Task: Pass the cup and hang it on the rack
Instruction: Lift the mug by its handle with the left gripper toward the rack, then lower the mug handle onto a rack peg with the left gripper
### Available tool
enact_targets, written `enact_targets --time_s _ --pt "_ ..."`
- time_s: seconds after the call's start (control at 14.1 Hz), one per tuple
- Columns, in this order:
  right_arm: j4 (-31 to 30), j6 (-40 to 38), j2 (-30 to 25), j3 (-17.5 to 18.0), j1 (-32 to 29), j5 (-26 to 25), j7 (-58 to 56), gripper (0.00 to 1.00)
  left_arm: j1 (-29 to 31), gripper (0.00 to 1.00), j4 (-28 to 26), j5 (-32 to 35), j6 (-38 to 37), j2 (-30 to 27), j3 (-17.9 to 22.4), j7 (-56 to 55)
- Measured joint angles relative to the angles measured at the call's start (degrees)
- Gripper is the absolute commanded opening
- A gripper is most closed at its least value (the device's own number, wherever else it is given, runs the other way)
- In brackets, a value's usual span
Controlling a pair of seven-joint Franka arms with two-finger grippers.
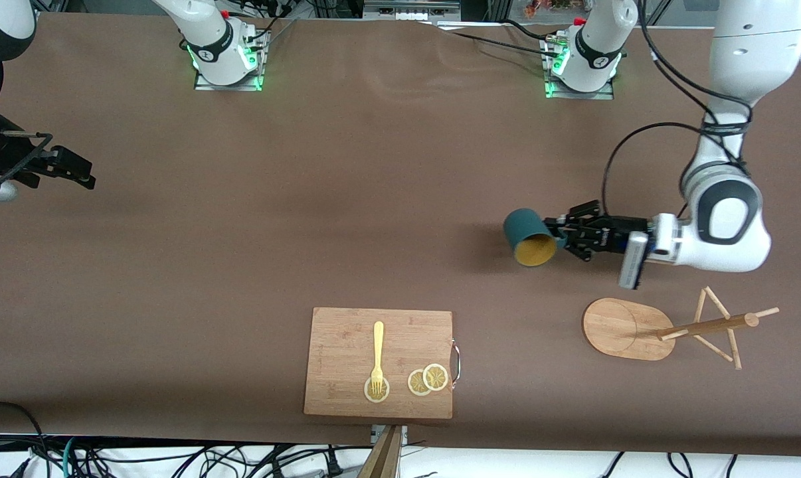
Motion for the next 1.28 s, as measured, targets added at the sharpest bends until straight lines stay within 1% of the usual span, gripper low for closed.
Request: enact_targets --time_s 0.21,0.43,0.64,0.99,1.28 --pt "0.00 0.00 0.00 0.00 0.00 0.00 0.00 1.00 1.55 0.00 -0.04 0.00 -7.05 -0.50 4.09 -7.19" --pt "0.00 0.00 0.00 0.00 0.00 0.00 0.00 1.00 3.55 0.00 -0.04 -0.27 -10.69 -0.69 7.22 -15.47" --pt "0.00 0.00 0.00 0.00 0.01 0.00 0.00 1.00 7.26 0.00 -0.04 -3.57 -12.64 -0.93 7.71 -24.09" --pt "0.00 0.00 0.00 0.00 0.02 0.01 0.01 1.00 13.28 0.00 -0.44 -11.94 -12.80 -0.62 7.81 -38.71" --pt "0.00 0.00 0.01 0.00 0.02 0.01 0.01 1.00 15.79 0.00 -0.71 -17.75 -12.80 2.45 7.80 -41.94"
